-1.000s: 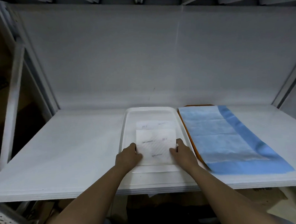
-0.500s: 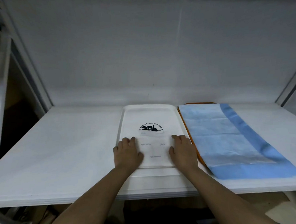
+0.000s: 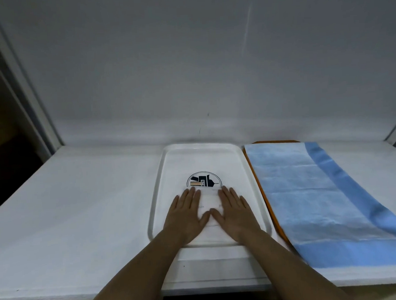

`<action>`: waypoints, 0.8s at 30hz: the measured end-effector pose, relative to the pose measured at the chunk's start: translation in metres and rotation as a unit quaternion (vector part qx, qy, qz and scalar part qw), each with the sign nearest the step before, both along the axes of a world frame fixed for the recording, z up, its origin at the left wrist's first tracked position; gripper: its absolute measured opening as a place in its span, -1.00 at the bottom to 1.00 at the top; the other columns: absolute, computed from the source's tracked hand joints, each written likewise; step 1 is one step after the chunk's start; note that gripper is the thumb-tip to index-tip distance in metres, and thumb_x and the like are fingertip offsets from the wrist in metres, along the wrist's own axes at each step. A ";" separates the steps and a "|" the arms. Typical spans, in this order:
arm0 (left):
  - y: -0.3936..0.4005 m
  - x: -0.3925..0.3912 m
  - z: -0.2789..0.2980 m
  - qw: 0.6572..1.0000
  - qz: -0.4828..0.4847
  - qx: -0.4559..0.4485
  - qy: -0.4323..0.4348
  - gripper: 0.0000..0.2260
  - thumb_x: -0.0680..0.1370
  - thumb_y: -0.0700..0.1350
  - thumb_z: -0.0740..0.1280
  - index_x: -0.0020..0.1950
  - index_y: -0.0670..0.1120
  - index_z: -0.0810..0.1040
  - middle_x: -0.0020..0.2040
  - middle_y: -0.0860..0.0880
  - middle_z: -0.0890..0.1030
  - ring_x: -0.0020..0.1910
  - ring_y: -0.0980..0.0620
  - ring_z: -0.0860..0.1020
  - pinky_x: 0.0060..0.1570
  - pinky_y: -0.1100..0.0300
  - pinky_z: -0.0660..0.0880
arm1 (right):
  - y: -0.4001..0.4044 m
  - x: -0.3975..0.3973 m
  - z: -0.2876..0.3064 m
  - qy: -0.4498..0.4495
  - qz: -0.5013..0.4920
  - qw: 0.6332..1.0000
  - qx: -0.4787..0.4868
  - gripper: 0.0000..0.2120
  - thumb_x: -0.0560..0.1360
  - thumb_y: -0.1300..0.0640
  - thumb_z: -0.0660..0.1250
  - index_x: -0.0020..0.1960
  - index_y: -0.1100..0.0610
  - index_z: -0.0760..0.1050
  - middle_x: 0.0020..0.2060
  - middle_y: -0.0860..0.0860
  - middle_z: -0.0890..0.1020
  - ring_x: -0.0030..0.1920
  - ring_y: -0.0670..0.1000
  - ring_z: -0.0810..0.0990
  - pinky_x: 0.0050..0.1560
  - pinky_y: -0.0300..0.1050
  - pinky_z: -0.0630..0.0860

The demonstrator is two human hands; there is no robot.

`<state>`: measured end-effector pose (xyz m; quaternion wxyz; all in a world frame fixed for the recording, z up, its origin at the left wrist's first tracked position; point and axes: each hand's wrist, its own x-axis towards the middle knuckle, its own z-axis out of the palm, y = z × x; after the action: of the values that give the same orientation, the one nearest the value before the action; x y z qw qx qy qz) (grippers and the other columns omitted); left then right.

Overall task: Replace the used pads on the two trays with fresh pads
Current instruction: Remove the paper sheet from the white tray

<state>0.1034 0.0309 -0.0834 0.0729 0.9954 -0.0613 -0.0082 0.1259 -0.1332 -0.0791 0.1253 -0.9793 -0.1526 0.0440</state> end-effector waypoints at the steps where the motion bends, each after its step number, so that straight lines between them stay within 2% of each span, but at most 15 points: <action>1: 0.000 0.001 -0.001 1.000 0.006 -0.005 0.001 -0.10 0.28 0.33 -0.44 0.56 -0.05 -0.20 0.57 -0.02 -0.19 0.54 0.05 -0.21 0.48 0.12 -0.25 | -0.001 0.001 -0.003 0.002 -0.007 1.000 0.002 0.15 0.12 -0.53 -0.62 0.56 0.05 -0.20 0.54 -0.04 -0.17 0.53 -0.07 -0.23 0.49 -0.10 -0.26; 3: 0.001 0.000 -0.002 1.000 0.018 -0.012 0.003 -0.09 0.27 0.34 -0.44 0.56 -0.05 -0.21 0.57 -0.02 -0.20 0.54 0.06 -0.22 0.49 0.12 -0.25 | -0.002 0.000 -0.004 0.001 -0.019 1.000 0.003 0.25 0.00 -0.52 -0.69 0.56 0.05 -0.20 0.54 -0.04 -0.17 0.53 -0.06 -0.23 0.48 -0.09 -0.27; 5: 0.005 -0.002 -0.001 0.999 0.029 -0.010 0.011 -0.08 0.26 0.34 -0.45 0.56 -0.05 -0.22 0.57 -0.02 -0.20 0.54 0.06 -0.21 0.49 0.11 -0.24 | -0.005 0.001 -0.005 0.012 -0.031 0.999 0.001 0.20 0.07 -0.56 -0.60 0.55 0.07 -0.20 0.54 -0.03 -0.18 0.53 -0.06 -0.23 0.49 -0.09 -0.27; 6: 0.007 -0.004 0.000 0.999 0.034 -0.007 0.019 -0.08 0.26 0.34 -0.45 0.56 -0.06 -0.22 0.57 -0.02 -0.19 0.54 0.06 -0.21 0.49 0.11 -0.24 | -0.006 -0.001 -0.003 0.015 -0.036 0.999 -0.002 0.12 0.16 -0.53 -0.52 0.55 0.08 -0.20 0.54 -0.02 -0.17 0.53 -0.05 -0.22 0.49 -0.08 -0.27; 10: 0.015 -0.011 0.009 0.997 0.047 0.026 0.049 -0.26 0.45 0.26 -0.30 0.56 -0.09 -0.20 0.57 -0.03 -0.17 0.54 0.03 -0.21 0.49 0.10 -0.24 | -0.012 -0.007 0.007 0.016 -0.048 0.997 -0.061 -0.34 0.59 -0.23 -0.20 0.56 0.12 -0.15 0.55 0.02 -0.12 0.54 0.00 -0.18 0.52 -0.01 -0.23; 13: 0.015 -0.020 0.017 0.997 0.058 0.032 0.035 -0.49 0.65 0.02 -0.11 0.57 -0.10 -0.11 0.58 -0.06 -0.12 0.55 -0.02 -0.18 0.49 0.09 -0.21 | -0.015 -0.016 0.020 0.015 -0.058 0.996 -0.070 -0.51 0.65 0.06 -0.11 0.55 0.11 -0.08 0.55 0.04 -0.08 0.54 0.04 -0.15 0.51 0.00 -0.16; 15: 0.009 -0.027 0.023 0.998 0.064 0.007 0.007 -0.51 0.64 -0.16 -0.04 0.57 -0.09 -0.07 0.58 -0.06 -0.10 0.55 -0.02 -0.16 0.49 0.11 -0.19 | -0.014 -0.024 0.025 -0.003 -0.033 0.998 -0.055 -0.50 0.61 0.20 -0.12 0.54 0.11 0.00 0.55 0.05 -0.07 0.54 0.05 -0.15 0.50 -0.02 -0.13; 18: -0.005 -0.039 0.027 1.000 -0.008 -0.022 -0.011 -0.49 0.62 -0.21 0.02 0.56 -0.04 -0.01 0.58 -0.02 -0.02 0.55 0.03 -0.04 0.48 0.14 -0.14 | -0.006 -0.039 0.027 -0.012 0.068 0.998 -0.014 -0.41 0.52 0.14 -0.28 0.53 0.12 0.09 0.54 0.06 0.03 0.54 0.04 -0.03 0.47 -0.13 0.01; 20: -0.009 -0.049 0.027 0.997 -0.067 -0.022 0.025 -0.52 0.63 -0.04 0.00 0.56 -0.02 0.04 0.57 0.01 0.02 0.54 0.07 0.00 0.47 0.14 -0.12 | -0.005 -0.047 0.030 0.029 0.099 0.994 -0.025 -0.53 0.64 0.12 -0.11 0.54 0.10 0.06 0.55 0.01 0.03 0.54 -0.01 -0.01 0.46 -0.17 0.04; 22: -0.005 -0.056 0.028 0.995 -0.077 0.006 0.061 -0.44 0.60 0.15 -0.09 0.56 -0.02 0.02 0.58 0.00 -0.01 0.55 0.06 -0.02 0.48 0.09 -0.11 | -0.011 -0.053 0.036 0.053 0.081 0.995 -0.033 -0.51 0.66 0.03 0.00 0.55 0.09 0.02 0.55 -0.02 0.00 0.54 -0.03 -0.02 0.46 -0.15 0.04; 24: 0.004 -0.060 0.030 0.995 -0.046 0.025 0.089 -0.45 0.63 0.16 -0.06 0.57 -0.04 -0.03 0.58 0.00 -0.06 0.55 0.04 -0.06 0.49 0.05 -0.13 | -0.019 -0.056 0.041 0.075 0.051 0.995 -0.050 -0.45 0.64 -0.07 0.00 0.55 0.10 0.00 0.55 -0.01 -0.01 0.53 -0.01 0.00 0.46 -0.10 0.09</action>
<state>0.0436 0.0345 -0.0530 0.0526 0.9884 -0.0996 -0.1019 0.0703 -0.1525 -0.0384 0.0845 -0.9692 -0.1905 0.1314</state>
